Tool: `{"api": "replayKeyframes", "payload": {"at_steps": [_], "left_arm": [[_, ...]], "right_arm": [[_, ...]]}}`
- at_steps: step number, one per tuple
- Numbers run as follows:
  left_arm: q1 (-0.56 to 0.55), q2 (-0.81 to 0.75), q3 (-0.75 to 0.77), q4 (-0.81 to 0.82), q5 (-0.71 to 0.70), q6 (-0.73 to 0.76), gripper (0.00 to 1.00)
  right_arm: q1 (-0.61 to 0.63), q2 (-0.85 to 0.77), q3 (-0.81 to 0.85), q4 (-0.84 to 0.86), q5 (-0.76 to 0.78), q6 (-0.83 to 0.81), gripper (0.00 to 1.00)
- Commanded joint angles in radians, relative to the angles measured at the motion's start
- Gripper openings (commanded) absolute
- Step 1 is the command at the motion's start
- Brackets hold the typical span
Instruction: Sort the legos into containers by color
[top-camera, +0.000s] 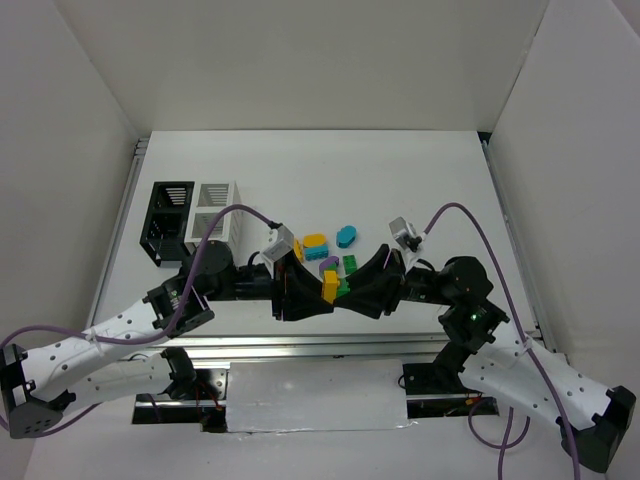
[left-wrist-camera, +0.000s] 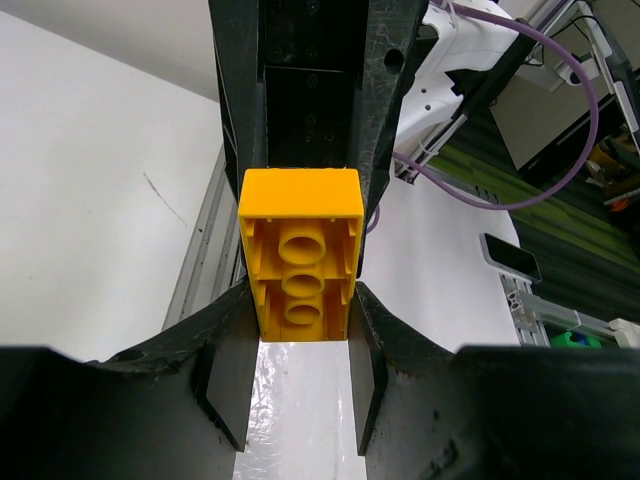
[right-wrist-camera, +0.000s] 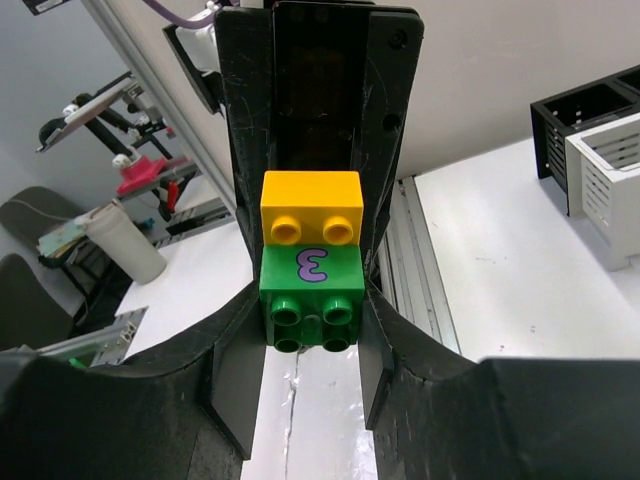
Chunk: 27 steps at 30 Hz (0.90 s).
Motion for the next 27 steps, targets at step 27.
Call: {"api": "replayKeyframes", "payload": {"at_steps": [27], "left_arm": [[0.000,0.000,-0.007,0.116,0.147,-0.002,0.00]], "right_arm": [[-0.005,-0.010,0.044,0.007,0.059,-0.021,0.53]]}}
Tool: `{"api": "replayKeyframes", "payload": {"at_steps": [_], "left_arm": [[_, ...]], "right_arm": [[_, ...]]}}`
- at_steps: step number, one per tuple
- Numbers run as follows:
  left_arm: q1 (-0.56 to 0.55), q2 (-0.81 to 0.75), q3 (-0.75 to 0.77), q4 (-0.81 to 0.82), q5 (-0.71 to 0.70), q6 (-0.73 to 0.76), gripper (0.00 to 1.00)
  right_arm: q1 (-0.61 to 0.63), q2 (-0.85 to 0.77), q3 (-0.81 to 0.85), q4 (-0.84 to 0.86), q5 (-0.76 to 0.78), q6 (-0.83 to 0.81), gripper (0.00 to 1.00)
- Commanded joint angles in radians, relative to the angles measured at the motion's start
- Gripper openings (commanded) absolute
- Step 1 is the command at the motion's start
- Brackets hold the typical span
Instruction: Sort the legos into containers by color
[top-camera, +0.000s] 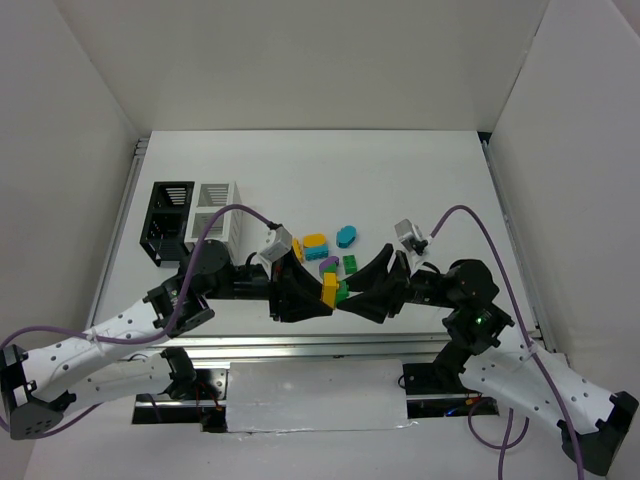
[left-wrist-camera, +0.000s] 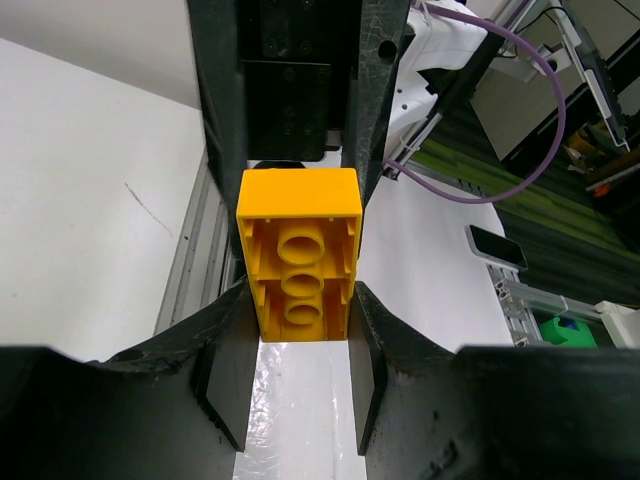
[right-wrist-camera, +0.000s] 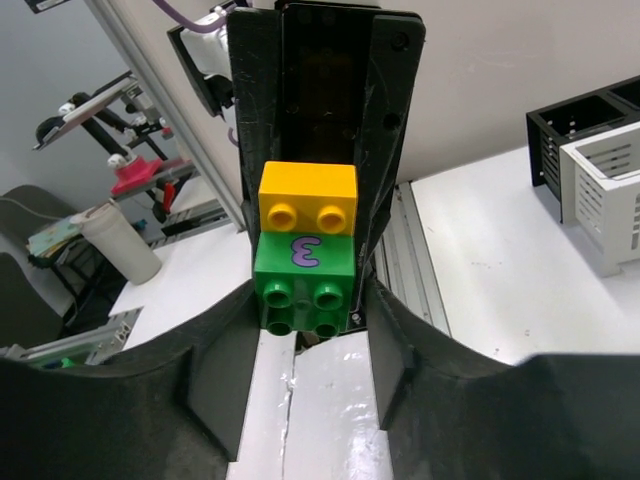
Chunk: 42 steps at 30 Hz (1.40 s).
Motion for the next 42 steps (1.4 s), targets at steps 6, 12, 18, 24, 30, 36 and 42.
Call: {"api": "replayKeyframes", "payload": {"at_steps": [6,12,18,24,30,36,42], "left_arm": [[-0.008,0.002,0.012,0.047,0.064,0.012,0.00],[-0.002,-0.027,0.057,-0.057,0.003,0.072,0.00],[0.040,-0.082,0.069,-0.105,0.026,0.096,0.00],[0.079,-0.097,0.106,-0.221,-0.092,0.099,0.00],[0.251,-0.076,0.260,-0.491,-0.498,0.028,0.00],[0.556,0.225,0.562,-0.972,-0.975,-0.161,0.00],[0.740,0.416,0.690,-0.991,-1.027,-0.166,0.00]], "right_arm": [[-0.004,0.020,0.064,-0.012,0.083,-0.026,0.00],[-0.036,-0.026,0.041,-0.049,0.065,-0.086,0.00],[-0.226,-0.073,-0.040,0.052,-0.113,-0.005,0.00],[-0.304,-0.079,-0.036,-0.007,-0.092,-0.005,0.00],[-0.303,-0.073,0.075,-0.269,0.118,-0.083,0.00],[-0.295,-0.015,0.151,-0.423,0.292,-0.053,0.00],[-0.286,0.031,0.194,-0.512,0.405,-0.034,0.00]]}}
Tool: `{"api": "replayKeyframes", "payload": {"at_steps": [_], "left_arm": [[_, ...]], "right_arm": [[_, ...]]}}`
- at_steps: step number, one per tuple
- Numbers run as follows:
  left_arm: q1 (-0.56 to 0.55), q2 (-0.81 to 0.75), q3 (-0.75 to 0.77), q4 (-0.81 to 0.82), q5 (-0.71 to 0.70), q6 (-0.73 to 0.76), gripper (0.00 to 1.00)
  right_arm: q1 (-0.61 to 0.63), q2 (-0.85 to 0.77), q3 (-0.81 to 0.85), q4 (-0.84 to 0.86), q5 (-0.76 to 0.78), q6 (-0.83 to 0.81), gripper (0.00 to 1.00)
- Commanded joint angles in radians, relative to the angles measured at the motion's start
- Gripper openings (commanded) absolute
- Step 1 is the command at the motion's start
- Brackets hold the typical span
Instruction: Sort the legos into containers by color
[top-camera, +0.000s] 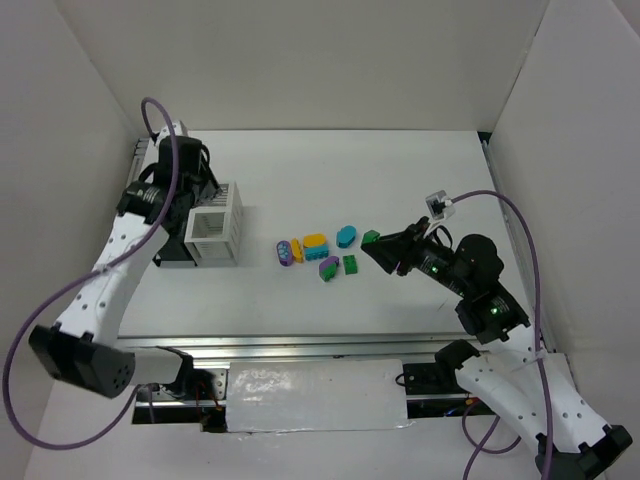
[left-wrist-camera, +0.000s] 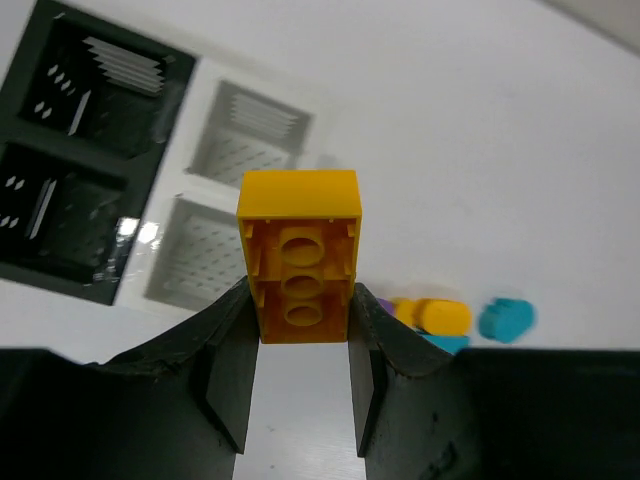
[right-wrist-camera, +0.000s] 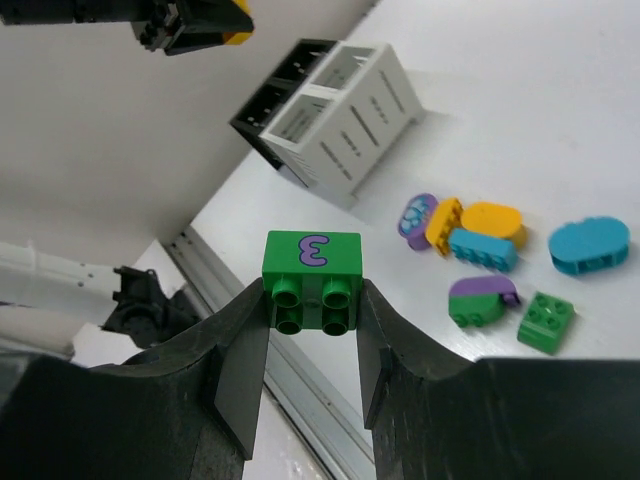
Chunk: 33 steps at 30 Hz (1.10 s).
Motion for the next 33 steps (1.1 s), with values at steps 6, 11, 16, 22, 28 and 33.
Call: {"api": "replayKeyframes", "payload": {"at_steps": [6,11,16,22,28,33], "left_arm": [[0.165,0.256,0.165,-0.118,0.011,-0.049,0.00],[0.175,0.352,0.203,-0.104,0.076,-0.023,0.00],[0.178,0.374,0.144,-0.040,0.097,-0.048,0.06],[0.178,0.391,0.090,0.039,0.108,-0.074,0.15],[0.178,0.420,0.087,0.091,0.102,-0.091,0.18],[0.179,0.449,0.084,0.109,0.090,-0.104,0.25]], "right_arm": [[0.011,0.033,0.062,-0.096,0.094,0.010,0.00],[0.014,0.030,0.037,-0.088,0.080,0.010,0.00],[0.011,0.030,0.026,-0.079,0.074,0.009,0.00],[0.013,0.046,0.033,-0.085,0.066,-0.002,0.00],[0.013,0.059,0.030,-0.077,0.054,0.000,0.00],[0.014,0.067,0.026,-0.072,0.031,-0.002,0.00]]}}
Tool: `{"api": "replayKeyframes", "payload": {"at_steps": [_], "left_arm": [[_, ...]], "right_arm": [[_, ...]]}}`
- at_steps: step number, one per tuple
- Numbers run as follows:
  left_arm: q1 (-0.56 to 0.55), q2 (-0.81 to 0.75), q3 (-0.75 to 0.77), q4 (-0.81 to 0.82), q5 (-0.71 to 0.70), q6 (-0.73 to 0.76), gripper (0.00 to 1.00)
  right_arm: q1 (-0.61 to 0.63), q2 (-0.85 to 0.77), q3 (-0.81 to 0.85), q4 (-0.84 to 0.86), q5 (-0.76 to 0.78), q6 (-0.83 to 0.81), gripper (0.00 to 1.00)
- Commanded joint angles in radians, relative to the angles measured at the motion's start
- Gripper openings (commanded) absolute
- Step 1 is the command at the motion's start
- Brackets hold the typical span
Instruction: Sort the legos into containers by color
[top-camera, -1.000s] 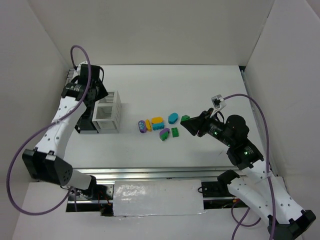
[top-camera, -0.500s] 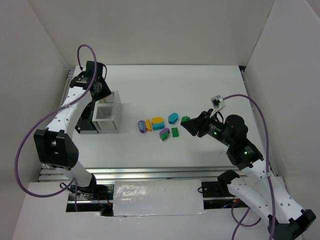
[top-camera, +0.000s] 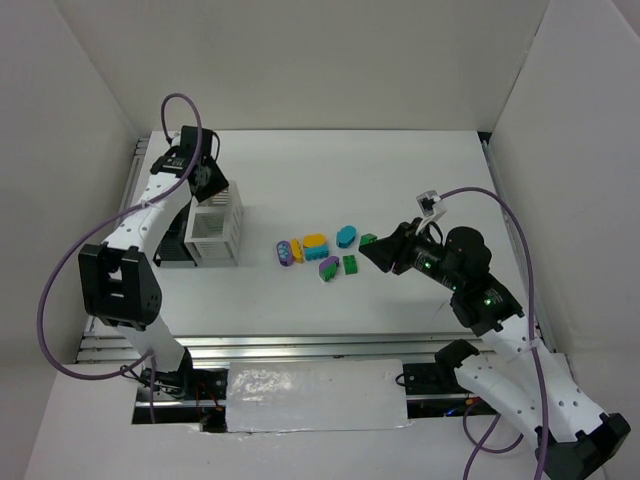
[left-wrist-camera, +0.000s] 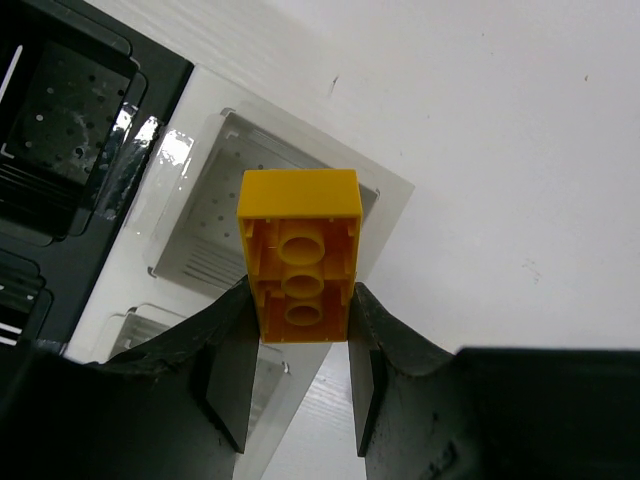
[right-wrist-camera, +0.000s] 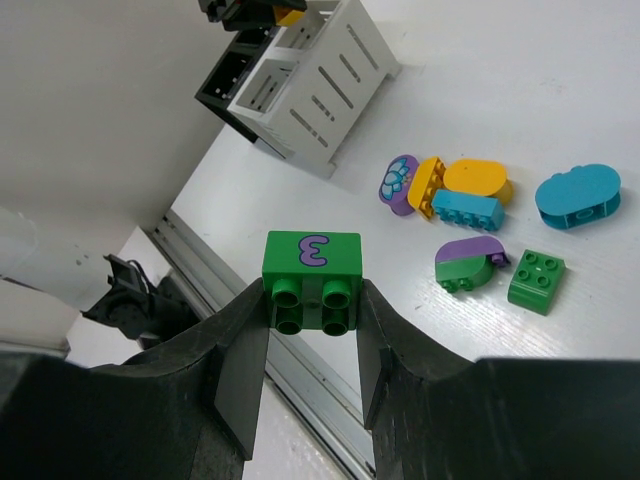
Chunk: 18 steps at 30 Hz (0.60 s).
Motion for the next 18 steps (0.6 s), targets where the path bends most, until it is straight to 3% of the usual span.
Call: {"api": "replayKeyframes", "payload": {"at_steps": [1,6,10,18], "left_arm": [[0.006,0.017,-0.007,0.054,-0.008,-0.026,0.27],[0.008,0.034,-0.030,0.072,-0.015,-0.035,0.38],[0.008,0.028,-0.051,0.077,-0.023,-0.050,0.60],[0.012,-0.014,-0.065,0.085,-0.031,-0.063,0.77]], "right_arm": [[0.008,0.003,0.004,0.023,-0.023,-0.015,0.00],[0.009,0.005,0.006,0.017,-0.023,-0.024,0.00],[0.008,0.016,0.002,0.024,-0.038,-0.027,0.00],[0.008,0.028,-0.008,0.041,-0.050,-0.019,0.00]]}}
